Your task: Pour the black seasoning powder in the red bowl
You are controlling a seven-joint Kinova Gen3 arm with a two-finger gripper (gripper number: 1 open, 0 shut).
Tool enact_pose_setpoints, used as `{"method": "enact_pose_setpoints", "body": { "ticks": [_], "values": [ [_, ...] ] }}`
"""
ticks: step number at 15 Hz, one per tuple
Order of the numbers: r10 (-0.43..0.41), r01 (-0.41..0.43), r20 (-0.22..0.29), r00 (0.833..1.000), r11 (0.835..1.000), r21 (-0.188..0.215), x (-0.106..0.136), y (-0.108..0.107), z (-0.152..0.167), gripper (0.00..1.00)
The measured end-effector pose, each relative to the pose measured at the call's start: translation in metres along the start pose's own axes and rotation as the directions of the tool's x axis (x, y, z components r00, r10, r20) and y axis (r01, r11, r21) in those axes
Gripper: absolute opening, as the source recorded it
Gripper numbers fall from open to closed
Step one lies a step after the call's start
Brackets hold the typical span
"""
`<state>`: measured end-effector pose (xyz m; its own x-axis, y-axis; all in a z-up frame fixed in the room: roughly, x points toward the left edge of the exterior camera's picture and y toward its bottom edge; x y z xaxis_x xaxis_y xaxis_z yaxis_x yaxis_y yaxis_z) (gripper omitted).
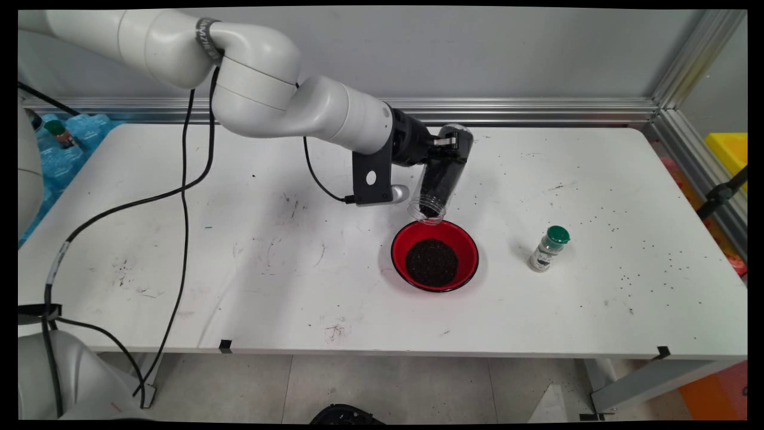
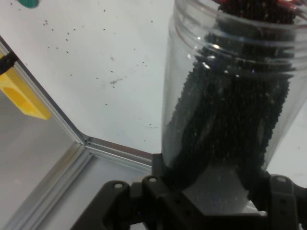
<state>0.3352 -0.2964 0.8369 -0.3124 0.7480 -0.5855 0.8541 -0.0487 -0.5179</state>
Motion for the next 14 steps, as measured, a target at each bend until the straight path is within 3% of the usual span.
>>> {"method": "enact_pose_setpoints", "body": {
  "ticks": [14],
  "values": [
    [0.108,-0.109,0.037,0.994,0.993,0.04,0.0045,-0.0087,-0.0077,0.0]
  ]
}}
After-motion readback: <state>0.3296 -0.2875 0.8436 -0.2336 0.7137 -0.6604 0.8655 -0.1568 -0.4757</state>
